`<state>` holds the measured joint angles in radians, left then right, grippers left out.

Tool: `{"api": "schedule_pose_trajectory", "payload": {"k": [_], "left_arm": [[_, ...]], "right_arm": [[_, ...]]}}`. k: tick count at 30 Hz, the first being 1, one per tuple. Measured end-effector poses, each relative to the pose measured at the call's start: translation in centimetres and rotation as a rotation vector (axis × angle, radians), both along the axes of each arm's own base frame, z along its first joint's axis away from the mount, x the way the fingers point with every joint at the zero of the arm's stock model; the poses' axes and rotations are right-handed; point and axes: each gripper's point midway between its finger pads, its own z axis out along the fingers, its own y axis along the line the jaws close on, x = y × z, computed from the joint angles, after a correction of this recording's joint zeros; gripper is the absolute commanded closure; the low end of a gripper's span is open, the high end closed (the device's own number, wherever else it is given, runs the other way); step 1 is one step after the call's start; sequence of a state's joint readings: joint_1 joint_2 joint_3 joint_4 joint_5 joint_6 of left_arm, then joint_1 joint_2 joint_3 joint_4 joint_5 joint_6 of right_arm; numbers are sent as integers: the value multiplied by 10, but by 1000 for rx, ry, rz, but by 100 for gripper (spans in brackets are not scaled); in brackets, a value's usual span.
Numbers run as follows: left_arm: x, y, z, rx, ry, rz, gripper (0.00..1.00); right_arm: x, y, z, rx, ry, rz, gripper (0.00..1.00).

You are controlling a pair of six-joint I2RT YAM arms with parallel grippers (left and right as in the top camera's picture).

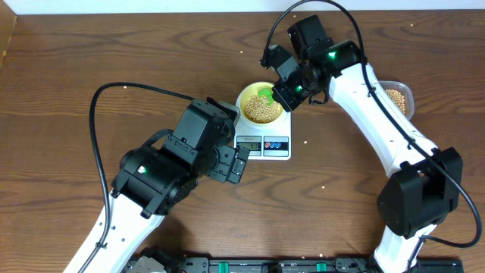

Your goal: Scoop item into bowl and weigh 50g on scale

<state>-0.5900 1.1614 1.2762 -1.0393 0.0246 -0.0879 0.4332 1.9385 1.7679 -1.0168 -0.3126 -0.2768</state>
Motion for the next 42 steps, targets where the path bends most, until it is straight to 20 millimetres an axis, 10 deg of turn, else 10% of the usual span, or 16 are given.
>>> {"api": "schedule_pose_trajectory", "payload": {"k": [42], "left_arm": [[0, 0, 0, 0, 0, 0, 3]], "right_arm": [[4, 7, 1, -41, -69, 48, 99]]}}
